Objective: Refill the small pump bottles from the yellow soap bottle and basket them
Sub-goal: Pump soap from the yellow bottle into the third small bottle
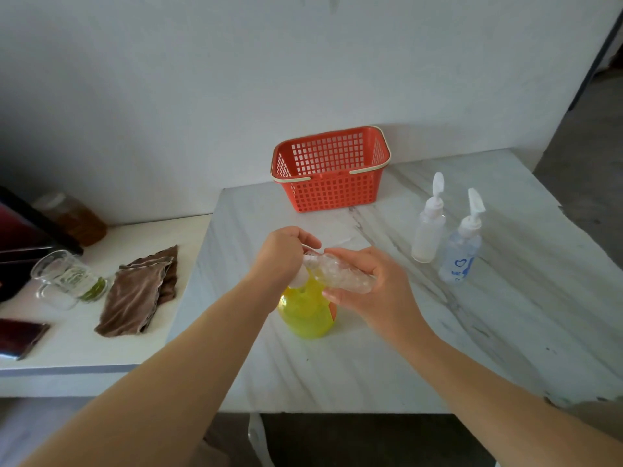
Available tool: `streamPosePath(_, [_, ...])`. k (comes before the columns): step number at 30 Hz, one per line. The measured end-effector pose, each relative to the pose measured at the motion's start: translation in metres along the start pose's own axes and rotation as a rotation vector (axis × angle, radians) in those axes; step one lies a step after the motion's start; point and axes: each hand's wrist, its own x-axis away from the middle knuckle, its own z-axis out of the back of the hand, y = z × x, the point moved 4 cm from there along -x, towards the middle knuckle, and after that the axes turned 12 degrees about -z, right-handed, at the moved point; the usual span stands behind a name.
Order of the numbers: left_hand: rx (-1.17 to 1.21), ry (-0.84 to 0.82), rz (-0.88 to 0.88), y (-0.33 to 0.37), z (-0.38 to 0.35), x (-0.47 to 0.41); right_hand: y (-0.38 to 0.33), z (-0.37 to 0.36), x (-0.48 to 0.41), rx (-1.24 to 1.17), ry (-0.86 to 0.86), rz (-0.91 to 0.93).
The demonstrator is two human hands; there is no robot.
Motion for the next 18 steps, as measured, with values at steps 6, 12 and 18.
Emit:
streamPosePath(6, [-0.023,0.002,0.014,0.008,0.004,0.004,-0.007,0.001,-0.001,-0.005,-0.010,0.010])
streamPosePath(12, [0.040,-0.027,0.009,0.016,0.006,0.006,-0.010,0.002,-0.001,0.024,-0.005,0.018])
streamPosePath(18, [-0.012,-0.020,0.018,0.004,0.002,0.002,-0.004,0.001,-0.002,0.040,-0.008,0.008])
